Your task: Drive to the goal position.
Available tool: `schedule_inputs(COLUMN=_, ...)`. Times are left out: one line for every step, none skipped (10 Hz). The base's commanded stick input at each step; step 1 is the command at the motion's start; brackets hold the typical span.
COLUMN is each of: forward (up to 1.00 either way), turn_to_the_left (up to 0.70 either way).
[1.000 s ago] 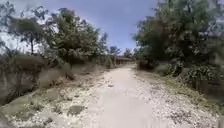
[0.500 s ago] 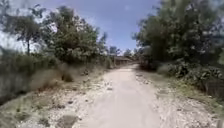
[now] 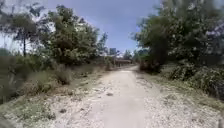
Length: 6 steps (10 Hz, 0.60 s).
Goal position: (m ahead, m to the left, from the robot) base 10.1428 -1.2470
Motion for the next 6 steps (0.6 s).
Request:
schedule_inputs(forward=0.50, turn_to_the_left=0.00)
schedule_inputs(forward=0.50, turn_to_the_left=0.00)
schedule_inputs(forward=0.50, turn_to_the_left=0.10)
schedule_inputs(forward=0.50, turn_to_the_left=0.31)
schedule_inputs(forward=0.50, turn_to_the_left=0.42)
schedule_inputs(forward=0.50, turn_to_the_left=0.50)
